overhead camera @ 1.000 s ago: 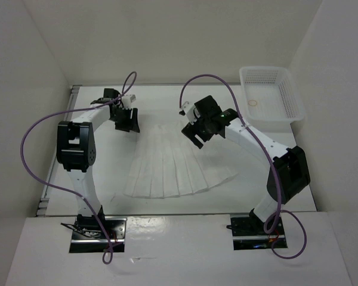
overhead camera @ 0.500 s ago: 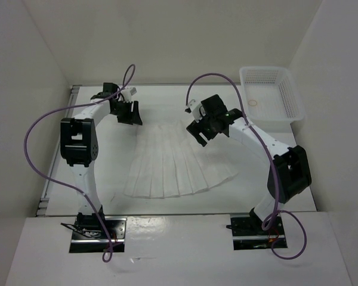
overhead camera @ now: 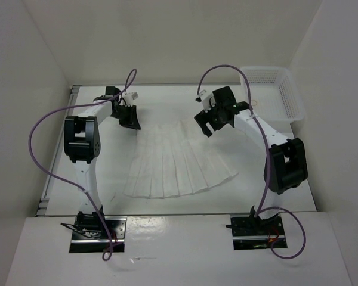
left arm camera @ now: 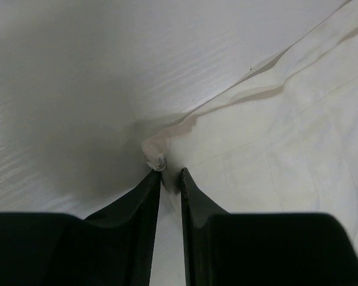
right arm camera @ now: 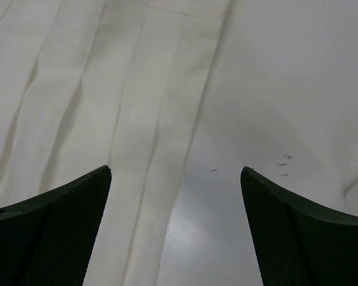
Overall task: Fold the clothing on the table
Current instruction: Fold the skirt
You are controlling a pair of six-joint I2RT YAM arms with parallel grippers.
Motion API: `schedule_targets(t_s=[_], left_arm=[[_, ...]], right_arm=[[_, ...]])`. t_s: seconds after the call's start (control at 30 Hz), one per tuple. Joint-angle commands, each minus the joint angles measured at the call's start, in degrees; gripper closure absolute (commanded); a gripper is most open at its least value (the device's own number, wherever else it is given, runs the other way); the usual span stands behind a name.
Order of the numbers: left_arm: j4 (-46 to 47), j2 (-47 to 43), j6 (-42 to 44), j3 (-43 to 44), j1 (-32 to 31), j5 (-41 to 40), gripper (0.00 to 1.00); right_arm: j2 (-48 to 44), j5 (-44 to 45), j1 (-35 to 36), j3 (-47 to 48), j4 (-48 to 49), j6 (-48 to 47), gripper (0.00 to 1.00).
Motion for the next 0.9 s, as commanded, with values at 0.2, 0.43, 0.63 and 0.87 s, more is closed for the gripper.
schedule_targets(t_s=[0.2,0.43,0.63,0.87], left_arm=[[-0.9,-0.5,1.5,1.8,-0.1,3.7,0.9],[-1.4,-1.6,2.7,0.8,-0.1,3.7,0.9],[-2.0,-1.6,3.7,0.2,-0.1,3.2,0.9],[-2.5,-1.6,4.2,0.2,-0.1,3.2,0.9]], right_arm=[[20.5,-12.3,-8.7,17.1,2.4,0.6,0.07],[28.9,-23.1,-11.5,27.7,0.9,1.1,0.11],[34.1,-27.0,-12.0,32.5,-0.5,1.1,0.12],[39.0,-28.8,-12.0,36.7,-1.6,1.1,0.13]])
